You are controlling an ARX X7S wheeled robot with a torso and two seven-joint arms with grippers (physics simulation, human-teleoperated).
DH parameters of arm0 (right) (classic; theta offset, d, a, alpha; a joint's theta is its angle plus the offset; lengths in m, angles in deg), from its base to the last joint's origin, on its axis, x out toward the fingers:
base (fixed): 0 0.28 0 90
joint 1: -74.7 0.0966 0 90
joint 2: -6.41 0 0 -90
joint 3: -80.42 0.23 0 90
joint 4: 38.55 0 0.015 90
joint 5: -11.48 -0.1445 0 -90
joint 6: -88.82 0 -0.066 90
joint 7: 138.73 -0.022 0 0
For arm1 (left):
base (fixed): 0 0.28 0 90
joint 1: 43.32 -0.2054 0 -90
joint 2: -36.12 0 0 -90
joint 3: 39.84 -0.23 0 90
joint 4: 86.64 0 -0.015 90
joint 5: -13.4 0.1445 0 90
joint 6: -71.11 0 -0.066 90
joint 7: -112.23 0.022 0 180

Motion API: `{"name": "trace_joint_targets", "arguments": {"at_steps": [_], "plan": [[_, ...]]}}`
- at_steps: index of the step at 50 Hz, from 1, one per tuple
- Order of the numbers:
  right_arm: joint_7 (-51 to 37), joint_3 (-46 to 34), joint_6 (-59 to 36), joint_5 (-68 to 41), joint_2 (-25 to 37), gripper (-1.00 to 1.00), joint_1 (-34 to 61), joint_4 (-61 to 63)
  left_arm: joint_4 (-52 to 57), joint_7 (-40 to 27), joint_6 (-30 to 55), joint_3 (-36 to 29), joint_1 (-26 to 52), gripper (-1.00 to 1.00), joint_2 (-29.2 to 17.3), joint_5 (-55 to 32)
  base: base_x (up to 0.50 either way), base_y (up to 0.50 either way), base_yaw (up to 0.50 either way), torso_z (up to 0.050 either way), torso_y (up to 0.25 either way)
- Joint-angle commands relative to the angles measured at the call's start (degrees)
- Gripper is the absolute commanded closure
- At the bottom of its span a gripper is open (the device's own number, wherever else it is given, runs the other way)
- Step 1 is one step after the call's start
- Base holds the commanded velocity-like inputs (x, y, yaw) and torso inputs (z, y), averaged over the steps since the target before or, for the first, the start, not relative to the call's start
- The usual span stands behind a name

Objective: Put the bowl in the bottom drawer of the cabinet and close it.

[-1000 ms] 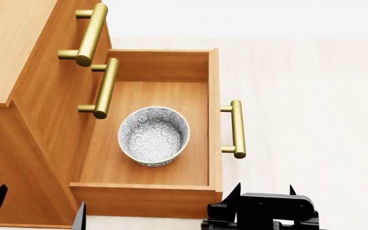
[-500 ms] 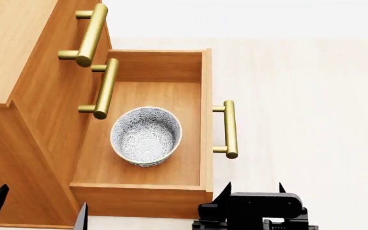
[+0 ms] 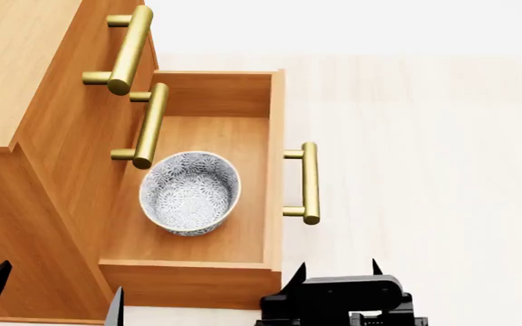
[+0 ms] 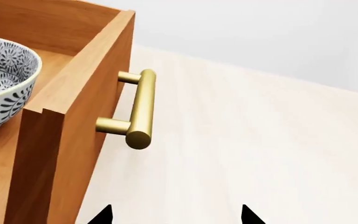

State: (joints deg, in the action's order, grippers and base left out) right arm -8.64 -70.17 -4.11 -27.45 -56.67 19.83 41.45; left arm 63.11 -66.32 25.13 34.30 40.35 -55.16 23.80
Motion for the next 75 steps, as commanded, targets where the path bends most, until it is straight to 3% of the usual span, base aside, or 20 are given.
{"name": "trace_joint_targets", "arguments": {"at_steps": [1,16,75], "plan": [[4.0,-1.0,-0.4,0.9,-2.5,-1.0,-0.1,-1.8,0.2,1.3,-0.3,1.1,0.2,-1.0,1.2,0.7,0.0,0.0,0.0,0.0,0.0],[7.1,-4.0,1.6,5.7,-5.5,-1.0,1.1,-6.5,0.2,1.5,-0.6,1.6,0.0,-1.0,1.2,0.5,0.0,0.0,0.0,0.0,-0.001],[16.8,-6.9,8.0,8.4,-15.4,-1.0,3.2,-16.9,0.2,1.6,0.3,0.7,0.2,-1.0,1.2,1.2,0.0,0.0,0.0,0.0,0.0]]}}
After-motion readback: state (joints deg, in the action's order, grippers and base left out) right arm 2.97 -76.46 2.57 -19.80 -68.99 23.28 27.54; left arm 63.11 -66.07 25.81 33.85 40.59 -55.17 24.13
